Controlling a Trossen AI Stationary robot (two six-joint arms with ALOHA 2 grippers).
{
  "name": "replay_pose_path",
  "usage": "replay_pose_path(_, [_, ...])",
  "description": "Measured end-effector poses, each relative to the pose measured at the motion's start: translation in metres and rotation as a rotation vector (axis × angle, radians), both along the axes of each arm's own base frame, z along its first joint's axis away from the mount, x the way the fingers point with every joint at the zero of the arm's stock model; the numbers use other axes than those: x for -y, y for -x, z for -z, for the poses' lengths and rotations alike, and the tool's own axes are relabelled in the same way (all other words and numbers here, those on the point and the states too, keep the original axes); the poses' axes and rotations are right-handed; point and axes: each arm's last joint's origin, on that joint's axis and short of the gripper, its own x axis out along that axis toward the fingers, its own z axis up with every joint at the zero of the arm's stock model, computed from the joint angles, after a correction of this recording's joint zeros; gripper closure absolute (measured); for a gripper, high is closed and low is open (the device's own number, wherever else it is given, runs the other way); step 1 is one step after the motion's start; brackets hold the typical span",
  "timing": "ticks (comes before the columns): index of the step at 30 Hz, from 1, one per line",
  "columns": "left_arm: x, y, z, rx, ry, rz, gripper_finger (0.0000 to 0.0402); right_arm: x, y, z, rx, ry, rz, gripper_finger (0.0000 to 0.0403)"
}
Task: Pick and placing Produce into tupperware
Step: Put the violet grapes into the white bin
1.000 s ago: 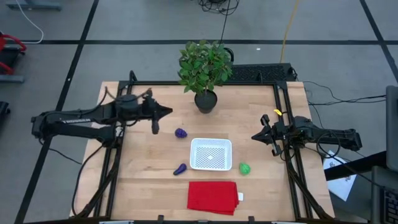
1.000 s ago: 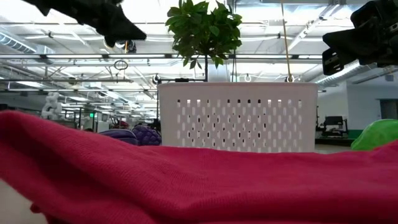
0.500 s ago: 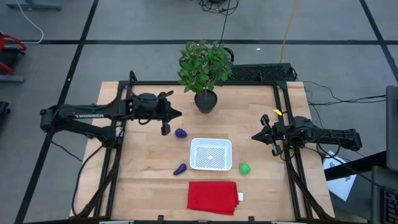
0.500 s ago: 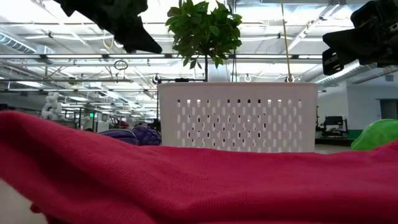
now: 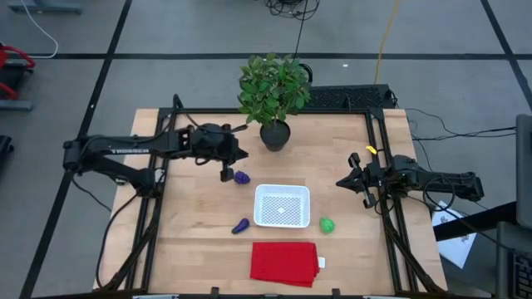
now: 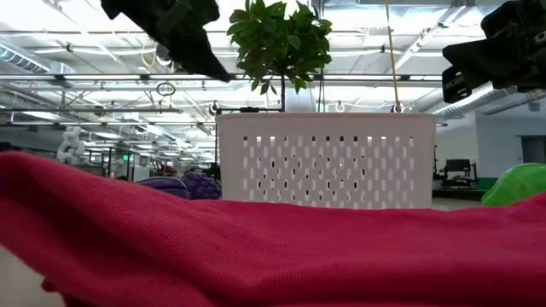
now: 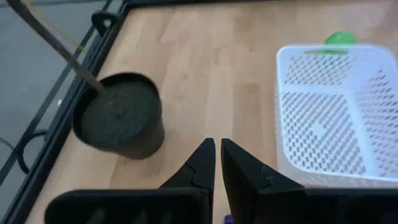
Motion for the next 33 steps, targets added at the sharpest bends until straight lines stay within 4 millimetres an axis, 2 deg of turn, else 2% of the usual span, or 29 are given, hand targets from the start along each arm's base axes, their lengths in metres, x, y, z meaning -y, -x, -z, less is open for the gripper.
replay_pose_path(6, [0.0, -0.007, 0.009, -0.129, 0.008, 0.023, 0.037, 0.0, 0.0, 0.0, -0.001, 0.0, 0.0, 0.0403])
replay_pose_path(12, [0.0, -0.011, 0.012, -0.154, -0.025, 0.046, 0.0351, 0.0, 0.0, 0.0, -0.001, 0.0, 0.0, 0.0403])
replay_pose_path(25, [0.001, -0.008, 0.016, -0.207, -0.04, 0.02, 0.0173, 0.0, 0.0, 0.0, -0.009, -0.026, -0.002, 0.0403])
replay_pose_path(29, [0.002, -0.006, 0.017, -0.227, -0.013, 0.026, 0.0135, 0.0, 0.0, 0.0, -0.009, -0.026, -0.002, 0.0403])
replay_pose_path(33, [0.002, -0.009, 0.025, -0.262, 0.046, -0.005, 0.0115, 0.0, 0.0, 0.0, -0.009, -0.026, -0.002, 0.0403])
